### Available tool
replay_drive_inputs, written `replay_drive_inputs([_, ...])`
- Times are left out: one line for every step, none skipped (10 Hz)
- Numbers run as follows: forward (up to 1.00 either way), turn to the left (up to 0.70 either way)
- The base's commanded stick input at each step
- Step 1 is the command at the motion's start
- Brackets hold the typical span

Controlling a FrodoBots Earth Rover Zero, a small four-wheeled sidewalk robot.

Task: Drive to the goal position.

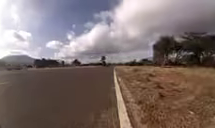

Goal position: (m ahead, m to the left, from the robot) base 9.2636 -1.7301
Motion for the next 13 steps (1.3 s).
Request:
replay_drive_inputs([0.87,-0.34])
replay_drive_inputs([0.87,-0.34])
replay_drive_inputs([0.87,-0.34])
replay_drive_inputs([0.87,-0.34])
replay_drive_inputs([0.87,-0.17])
replay_drive_inputs([0.87,0.0])
replay_drive_inputs([0.89,0.0])
replay_drive_inputs([0.87,0.0])
replay_drive_inputs([0.87,0.0])
replay_drive_inputs([0.87,0.0])
replay_drive_inputs([0.87,0.0])
replay_drive_inputs([0.87,0.0])
replay_drive_inputs([0.87,0.0])
